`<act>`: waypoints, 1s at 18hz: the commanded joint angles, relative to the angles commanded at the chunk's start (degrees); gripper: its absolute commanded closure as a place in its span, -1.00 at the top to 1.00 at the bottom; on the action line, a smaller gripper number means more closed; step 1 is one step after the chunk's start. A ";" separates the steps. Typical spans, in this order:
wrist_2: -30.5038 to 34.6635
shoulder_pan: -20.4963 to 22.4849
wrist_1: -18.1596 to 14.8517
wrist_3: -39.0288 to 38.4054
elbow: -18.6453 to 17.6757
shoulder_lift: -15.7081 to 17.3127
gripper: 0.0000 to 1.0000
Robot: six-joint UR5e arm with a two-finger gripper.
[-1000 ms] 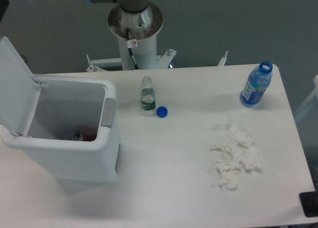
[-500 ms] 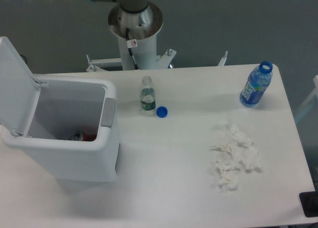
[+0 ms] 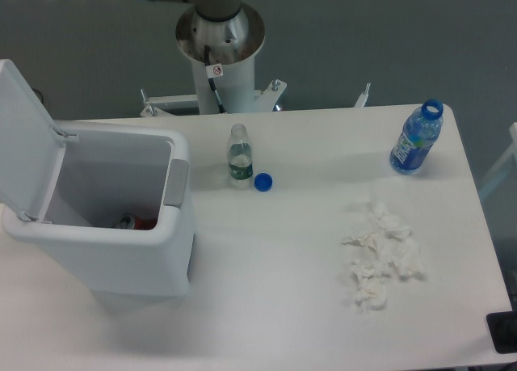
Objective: Close the trash can
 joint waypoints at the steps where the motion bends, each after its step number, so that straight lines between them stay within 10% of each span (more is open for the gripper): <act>1: 0.09 0.09 -0.09 0.00 0.00 0.09 1.00; 18: 12.39 1.84 -0.09 0.00 -0.35 1.76 1.00</act>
